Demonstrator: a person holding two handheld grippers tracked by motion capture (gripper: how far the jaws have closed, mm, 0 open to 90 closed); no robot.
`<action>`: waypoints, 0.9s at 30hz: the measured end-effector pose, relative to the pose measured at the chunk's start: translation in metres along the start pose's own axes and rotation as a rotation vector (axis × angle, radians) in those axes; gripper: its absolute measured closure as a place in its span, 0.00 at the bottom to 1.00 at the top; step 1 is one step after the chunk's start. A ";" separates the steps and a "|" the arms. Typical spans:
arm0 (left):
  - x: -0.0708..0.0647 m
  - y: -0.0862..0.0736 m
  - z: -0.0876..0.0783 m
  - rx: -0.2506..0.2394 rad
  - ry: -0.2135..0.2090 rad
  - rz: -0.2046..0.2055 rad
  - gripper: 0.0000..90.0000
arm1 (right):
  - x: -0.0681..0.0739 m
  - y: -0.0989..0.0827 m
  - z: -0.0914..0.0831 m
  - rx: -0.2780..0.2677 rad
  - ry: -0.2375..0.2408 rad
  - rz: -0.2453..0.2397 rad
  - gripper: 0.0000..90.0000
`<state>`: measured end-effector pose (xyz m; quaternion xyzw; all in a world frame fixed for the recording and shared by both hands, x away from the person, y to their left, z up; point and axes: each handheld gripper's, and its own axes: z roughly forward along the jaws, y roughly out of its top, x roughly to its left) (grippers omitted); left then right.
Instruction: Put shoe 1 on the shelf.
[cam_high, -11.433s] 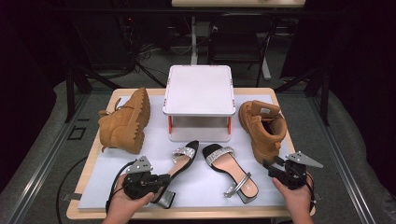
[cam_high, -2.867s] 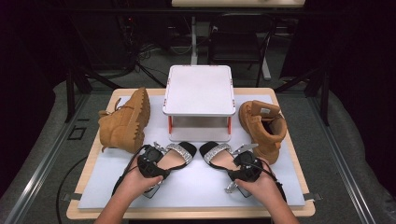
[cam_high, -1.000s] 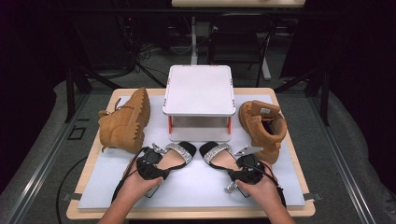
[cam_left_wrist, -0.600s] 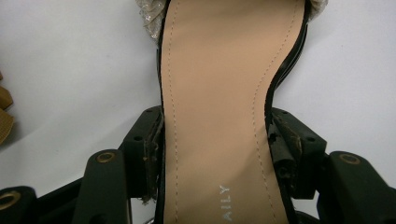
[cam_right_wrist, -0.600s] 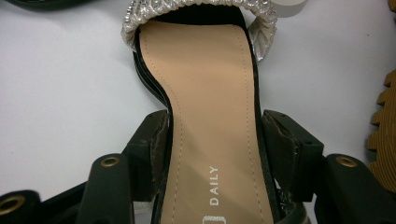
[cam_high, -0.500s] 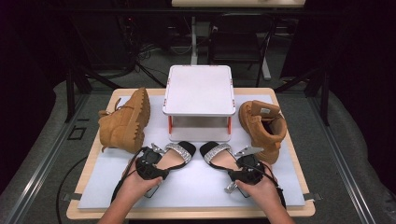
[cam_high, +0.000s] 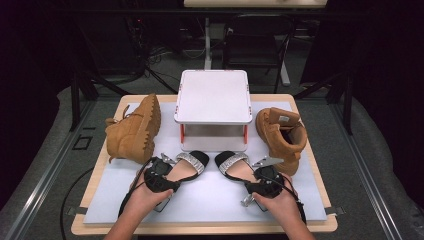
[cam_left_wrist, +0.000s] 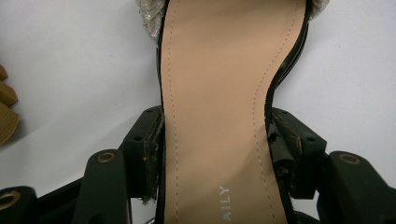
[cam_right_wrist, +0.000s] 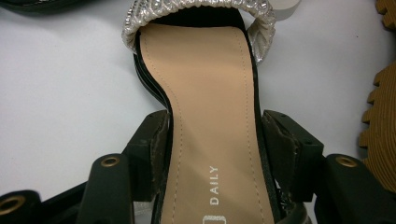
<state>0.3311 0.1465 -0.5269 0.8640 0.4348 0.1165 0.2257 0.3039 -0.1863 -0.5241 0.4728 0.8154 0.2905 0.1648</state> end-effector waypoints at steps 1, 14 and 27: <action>0.000 0.000 0.000 0.000 0.000 0.000 0.46 | 0.000 0.000 0.000 0.000 0.000 0.000 0.47; -0.001 0.001 -0.003 -0.003 0.006 -0.003 0.46 | 0.000 0.001 -0.004 -0.016 -0.008 0.007 0.47; 0.001 0.009 -0.004 -0.001 0.012 -0.013 0.46 | 0.000 0.008 -0.005 -0.034 -0.012 0.014 0.47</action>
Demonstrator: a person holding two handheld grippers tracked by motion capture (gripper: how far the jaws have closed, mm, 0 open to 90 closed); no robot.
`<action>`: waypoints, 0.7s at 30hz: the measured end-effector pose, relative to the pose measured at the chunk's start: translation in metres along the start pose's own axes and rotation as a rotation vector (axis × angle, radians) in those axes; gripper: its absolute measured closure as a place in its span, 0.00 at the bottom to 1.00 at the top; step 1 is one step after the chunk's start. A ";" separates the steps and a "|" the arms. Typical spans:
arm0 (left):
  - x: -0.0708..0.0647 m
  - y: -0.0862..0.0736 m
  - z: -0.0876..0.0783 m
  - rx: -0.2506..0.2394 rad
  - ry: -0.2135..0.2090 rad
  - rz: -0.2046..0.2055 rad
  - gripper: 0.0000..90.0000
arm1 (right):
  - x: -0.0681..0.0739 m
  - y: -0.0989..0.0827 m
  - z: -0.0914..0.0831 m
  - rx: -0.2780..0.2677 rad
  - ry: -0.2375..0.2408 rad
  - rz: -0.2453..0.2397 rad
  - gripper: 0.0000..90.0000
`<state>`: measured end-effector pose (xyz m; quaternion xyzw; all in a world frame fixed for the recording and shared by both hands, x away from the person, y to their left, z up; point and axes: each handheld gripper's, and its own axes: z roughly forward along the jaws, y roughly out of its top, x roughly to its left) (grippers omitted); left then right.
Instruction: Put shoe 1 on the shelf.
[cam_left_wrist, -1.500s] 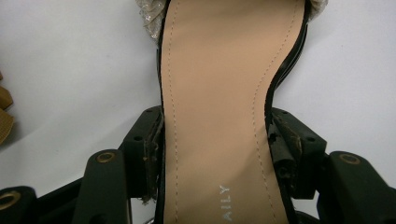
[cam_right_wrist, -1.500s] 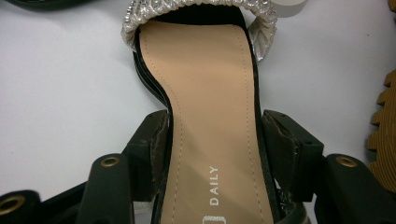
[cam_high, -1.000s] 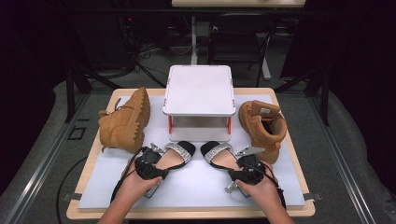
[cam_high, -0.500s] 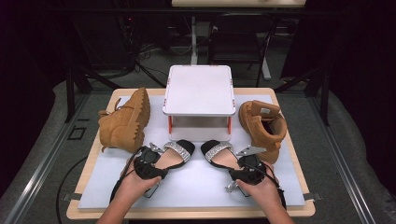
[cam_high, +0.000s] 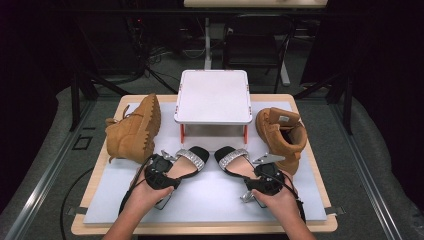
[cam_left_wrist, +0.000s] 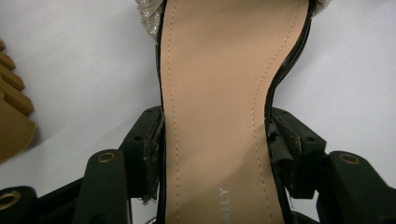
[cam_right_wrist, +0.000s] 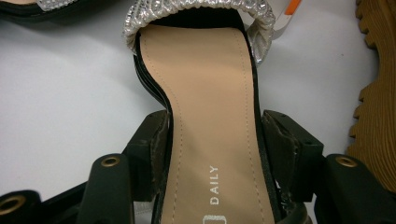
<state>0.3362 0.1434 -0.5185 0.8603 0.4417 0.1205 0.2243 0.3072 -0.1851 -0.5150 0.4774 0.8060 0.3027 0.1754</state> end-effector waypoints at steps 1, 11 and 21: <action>0.000 0.000 0.000 0.000 0.000 0.000 0.46 | 0.000 0.000 0.000 0.000 0.000 0.000 0.47; 0.003 0.011 0.000 0.012 0.009 -0.013 0.46 | -0.003 0.005 0.003 0.014 -0.012 0.008 0.47; 0.005 0.020 0.009 0.030 0.015 -0.018 0.46 | -0.007 0.010 0.011 0.026 -0.027 0.007 0.47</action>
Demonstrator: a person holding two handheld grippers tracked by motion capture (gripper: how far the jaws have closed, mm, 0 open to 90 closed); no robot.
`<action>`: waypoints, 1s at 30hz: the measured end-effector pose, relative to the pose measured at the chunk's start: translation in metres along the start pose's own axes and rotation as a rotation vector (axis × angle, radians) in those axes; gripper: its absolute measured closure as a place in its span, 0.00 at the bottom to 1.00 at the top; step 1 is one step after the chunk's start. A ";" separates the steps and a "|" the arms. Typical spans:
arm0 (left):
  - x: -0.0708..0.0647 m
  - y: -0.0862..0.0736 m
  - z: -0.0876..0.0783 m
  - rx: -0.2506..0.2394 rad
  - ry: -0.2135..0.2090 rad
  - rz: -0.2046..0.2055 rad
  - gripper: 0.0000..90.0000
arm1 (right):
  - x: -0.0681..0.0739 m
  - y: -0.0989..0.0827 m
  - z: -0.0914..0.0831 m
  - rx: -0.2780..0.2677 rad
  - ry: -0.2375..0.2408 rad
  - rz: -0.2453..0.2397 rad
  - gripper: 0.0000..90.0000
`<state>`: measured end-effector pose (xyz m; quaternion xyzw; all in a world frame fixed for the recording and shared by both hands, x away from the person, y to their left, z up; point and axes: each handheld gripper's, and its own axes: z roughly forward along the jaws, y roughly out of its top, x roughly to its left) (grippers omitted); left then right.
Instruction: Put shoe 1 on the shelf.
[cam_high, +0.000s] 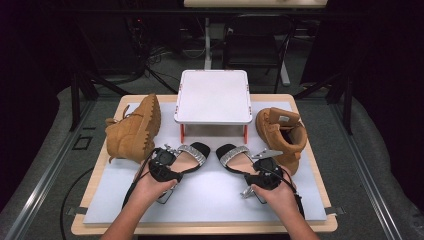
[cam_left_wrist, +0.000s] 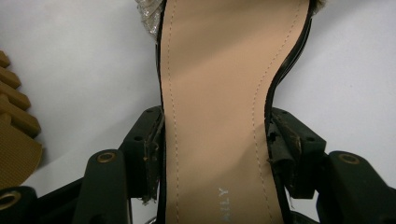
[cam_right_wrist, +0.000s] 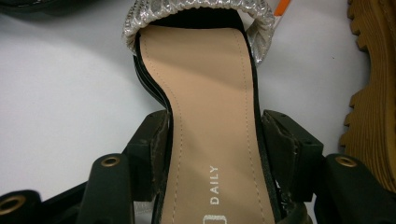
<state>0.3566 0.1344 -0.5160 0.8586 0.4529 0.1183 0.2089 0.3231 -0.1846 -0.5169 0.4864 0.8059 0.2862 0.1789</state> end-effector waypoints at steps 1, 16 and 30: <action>0.001 0.001 0.001 0.001 -0.003 -0.001 0.46 | -0.001 0.000 0.001 0.000 -0.004 0.001 0.47; 0.005 0.012 0.013 0.006 0.014 -0.005 0.46 | 0.000 0.013 0.011 -0.008 -0.010 0.017 0.47; 0.003 0.013 0.016 -0.020 0.033 -0.004 0.46 | 0.002 0.015 0.018 -0.020 -0.029 0.024 0.47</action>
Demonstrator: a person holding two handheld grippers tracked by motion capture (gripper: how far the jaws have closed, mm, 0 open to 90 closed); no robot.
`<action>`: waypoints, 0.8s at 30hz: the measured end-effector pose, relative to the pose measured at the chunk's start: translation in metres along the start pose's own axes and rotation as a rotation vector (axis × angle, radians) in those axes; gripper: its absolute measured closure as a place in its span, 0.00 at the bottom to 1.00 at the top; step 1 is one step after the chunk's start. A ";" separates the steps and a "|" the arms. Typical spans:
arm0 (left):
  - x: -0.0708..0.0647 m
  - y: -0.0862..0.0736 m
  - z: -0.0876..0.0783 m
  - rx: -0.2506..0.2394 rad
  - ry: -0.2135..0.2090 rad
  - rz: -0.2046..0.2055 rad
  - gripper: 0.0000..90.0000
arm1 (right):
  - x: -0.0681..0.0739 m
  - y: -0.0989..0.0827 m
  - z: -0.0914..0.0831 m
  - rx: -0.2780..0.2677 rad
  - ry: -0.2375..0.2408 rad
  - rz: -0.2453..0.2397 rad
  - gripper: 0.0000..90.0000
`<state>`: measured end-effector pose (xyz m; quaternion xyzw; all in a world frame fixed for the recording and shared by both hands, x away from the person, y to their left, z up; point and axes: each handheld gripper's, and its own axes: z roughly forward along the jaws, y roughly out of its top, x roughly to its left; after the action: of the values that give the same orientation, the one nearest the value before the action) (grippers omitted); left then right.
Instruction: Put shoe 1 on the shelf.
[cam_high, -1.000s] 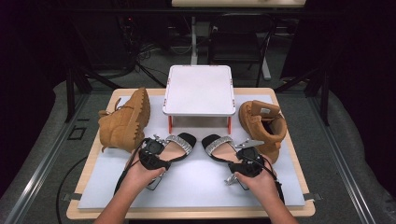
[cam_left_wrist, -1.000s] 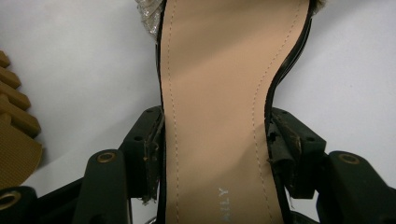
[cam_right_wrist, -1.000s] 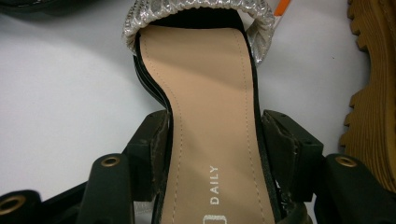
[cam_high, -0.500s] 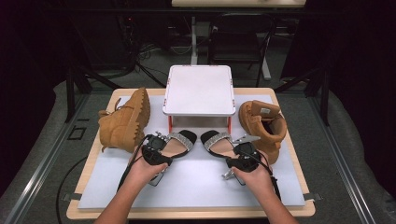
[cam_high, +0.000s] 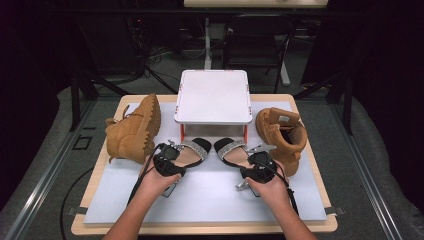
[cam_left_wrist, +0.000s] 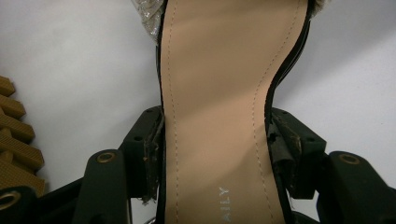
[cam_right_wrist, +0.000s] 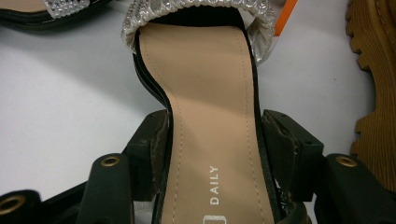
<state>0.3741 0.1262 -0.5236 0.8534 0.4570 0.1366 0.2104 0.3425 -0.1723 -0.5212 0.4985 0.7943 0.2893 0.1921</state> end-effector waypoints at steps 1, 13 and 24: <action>0.000 -0.001 0.000 -0.006 -0.002 -0.002 0.46 | 0.001 -0.001 0.001 0.006 -0.002 -0.006 0.47; 0.006 -0.002 -0.002 -0.036 -0.064 -0.048 0.41 | 0.000 -0.001 0.001 0.004 0.016 -0.018 0.44; 0.007 -0.002 -0.021 -0.106 -0.080 -0.028 0.40 | -0.001 0.002 -0.014 -0.047 0.037 0.000 0.48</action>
<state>0.3676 0.1378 -0.5062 0.8393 0.4521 0.1234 0.2755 0.3358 -0.1768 -0.5091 0.4885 0.7907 0.3169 0.1890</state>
